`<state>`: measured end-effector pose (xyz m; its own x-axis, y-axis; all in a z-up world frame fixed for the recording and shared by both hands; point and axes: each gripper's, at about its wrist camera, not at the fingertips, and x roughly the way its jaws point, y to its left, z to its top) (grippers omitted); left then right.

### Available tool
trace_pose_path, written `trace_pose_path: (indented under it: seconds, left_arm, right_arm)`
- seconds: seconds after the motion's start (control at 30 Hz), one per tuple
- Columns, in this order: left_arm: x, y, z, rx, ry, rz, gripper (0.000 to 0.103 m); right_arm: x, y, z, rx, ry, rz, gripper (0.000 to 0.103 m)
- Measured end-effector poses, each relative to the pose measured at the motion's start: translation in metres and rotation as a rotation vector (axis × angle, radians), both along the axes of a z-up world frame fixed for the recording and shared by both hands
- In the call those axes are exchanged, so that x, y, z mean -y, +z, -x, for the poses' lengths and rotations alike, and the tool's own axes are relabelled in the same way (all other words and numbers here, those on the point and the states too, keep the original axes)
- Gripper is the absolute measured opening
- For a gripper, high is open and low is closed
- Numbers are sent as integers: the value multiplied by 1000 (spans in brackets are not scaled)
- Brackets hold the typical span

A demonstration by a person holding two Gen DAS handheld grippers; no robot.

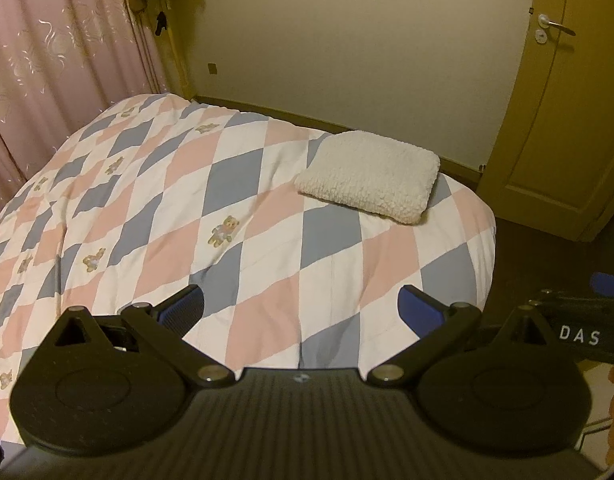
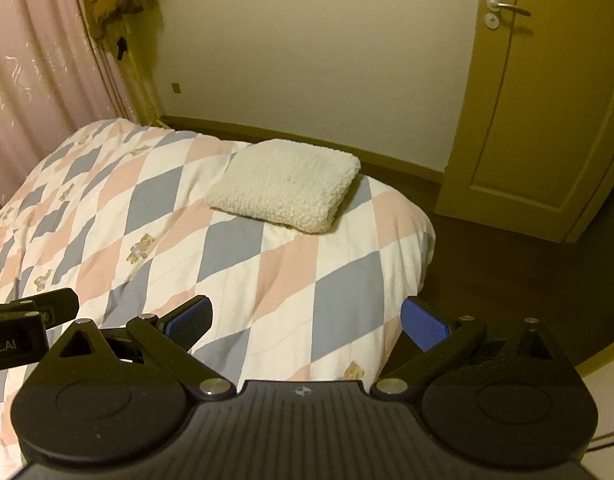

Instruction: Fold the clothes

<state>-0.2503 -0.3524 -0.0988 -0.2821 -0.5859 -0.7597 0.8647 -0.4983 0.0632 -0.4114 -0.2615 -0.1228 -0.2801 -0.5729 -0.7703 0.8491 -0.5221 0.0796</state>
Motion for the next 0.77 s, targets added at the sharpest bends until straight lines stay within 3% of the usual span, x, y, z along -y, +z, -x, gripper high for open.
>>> trace_pose_path:
  seconds: [0.77]
  left_arm:
    - [77,2,114,10,56,-14,102]
  right_arm:
    - [88,-4,116,-2,80,-53,103]
